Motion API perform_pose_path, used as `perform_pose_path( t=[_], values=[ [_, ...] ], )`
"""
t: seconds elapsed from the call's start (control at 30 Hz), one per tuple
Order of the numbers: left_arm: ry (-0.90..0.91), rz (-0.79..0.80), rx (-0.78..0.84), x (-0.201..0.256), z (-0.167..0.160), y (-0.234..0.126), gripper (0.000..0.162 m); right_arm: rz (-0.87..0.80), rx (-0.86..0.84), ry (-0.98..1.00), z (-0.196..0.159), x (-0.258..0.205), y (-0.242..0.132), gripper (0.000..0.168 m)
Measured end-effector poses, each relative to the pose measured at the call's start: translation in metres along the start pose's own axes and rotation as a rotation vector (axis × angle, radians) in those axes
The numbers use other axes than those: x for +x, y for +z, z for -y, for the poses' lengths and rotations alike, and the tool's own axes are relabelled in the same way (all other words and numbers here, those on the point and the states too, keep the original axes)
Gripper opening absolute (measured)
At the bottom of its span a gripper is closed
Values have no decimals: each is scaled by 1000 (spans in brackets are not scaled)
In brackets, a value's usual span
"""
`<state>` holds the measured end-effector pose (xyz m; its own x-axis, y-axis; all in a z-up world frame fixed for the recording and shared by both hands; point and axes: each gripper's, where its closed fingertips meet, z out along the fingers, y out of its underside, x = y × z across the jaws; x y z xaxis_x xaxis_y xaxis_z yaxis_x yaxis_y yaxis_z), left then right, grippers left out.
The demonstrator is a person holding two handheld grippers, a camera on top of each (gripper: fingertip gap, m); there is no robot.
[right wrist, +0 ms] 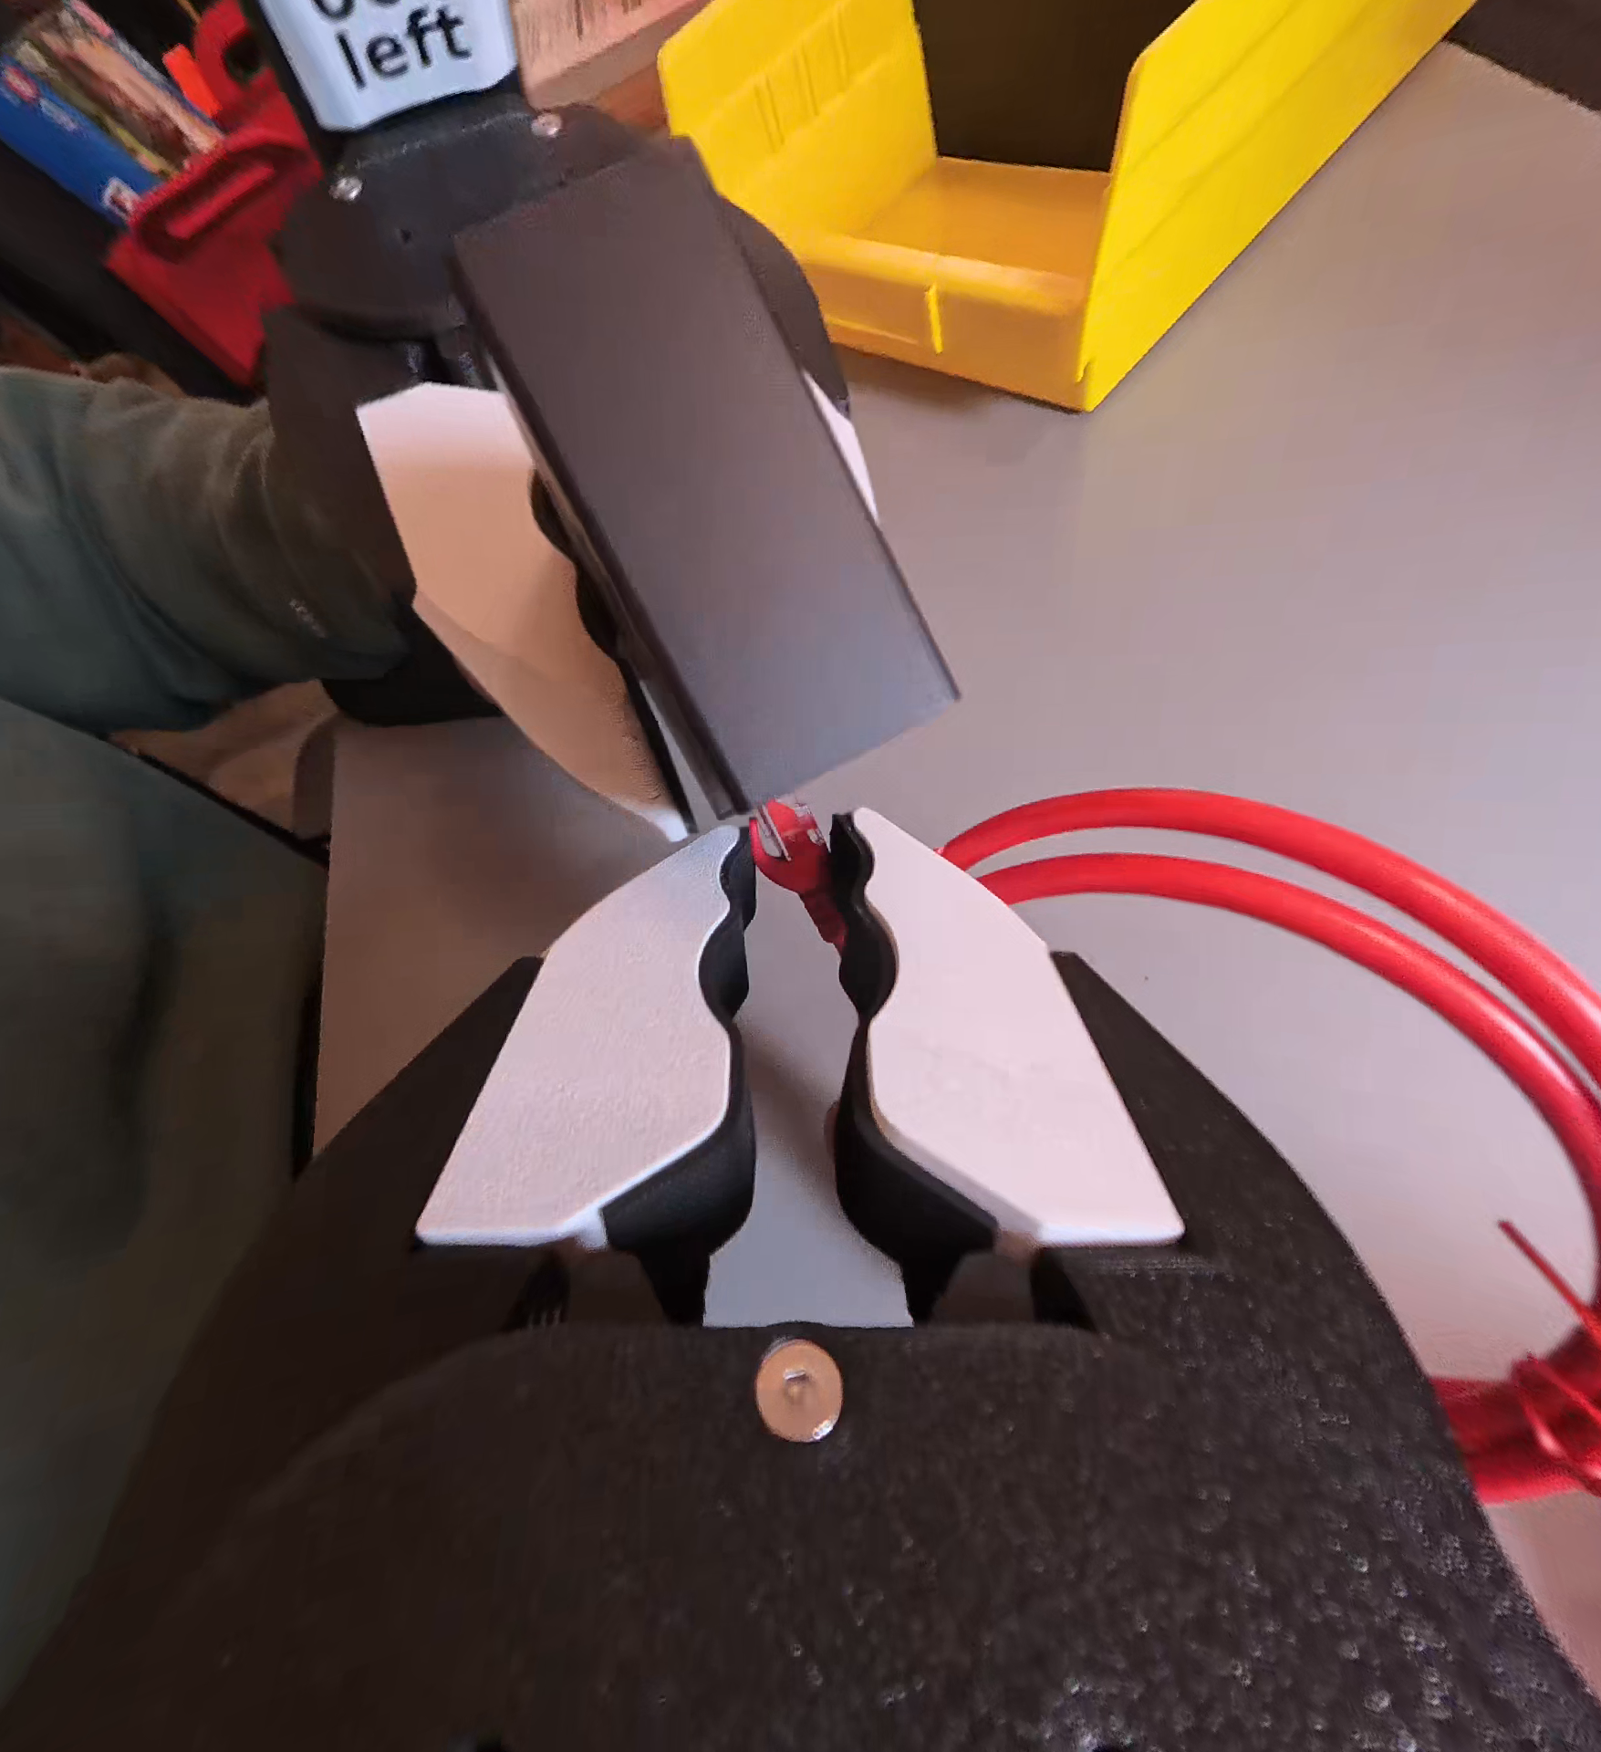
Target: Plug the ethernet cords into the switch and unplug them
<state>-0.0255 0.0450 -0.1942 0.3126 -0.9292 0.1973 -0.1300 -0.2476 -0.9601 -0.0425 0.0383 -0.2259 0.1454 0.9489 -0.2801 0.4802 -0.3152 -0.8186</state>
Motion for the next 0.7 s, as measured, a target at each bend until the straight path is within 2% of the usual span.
perform_pose_path(
  t=[0.13,0.27,0.33,0.57,0.6,0.63,0.67,0.7],
  values=[
    [233,79,21,8,9,-2,30,-11,30,-1,7,-2,-4,16],
    [271,15,60,22,17,-4,30,10,45,-22,10,-15,-5,16],
    [253,-27,78,29,20,-5,30,17,49,-33,9,-20,-7,15],
    [7,-175,177,34,30,-8,31,24,96,-14,11,-29,-12,15],
    [15,-175,205,34,34,-10,31,6,78,-8,7,-26,-12,15],
    [16,-248,301,45,54,-25,30,-86,56,0,-3,-8,-13,14],
    [51,-250,373,51,73,-39,30,-55,77,87,-10,-3,-16,14],
    [135,-184,365,49,78,-42,31,40,148,140,-5,-17,-20,14]
  ],
)
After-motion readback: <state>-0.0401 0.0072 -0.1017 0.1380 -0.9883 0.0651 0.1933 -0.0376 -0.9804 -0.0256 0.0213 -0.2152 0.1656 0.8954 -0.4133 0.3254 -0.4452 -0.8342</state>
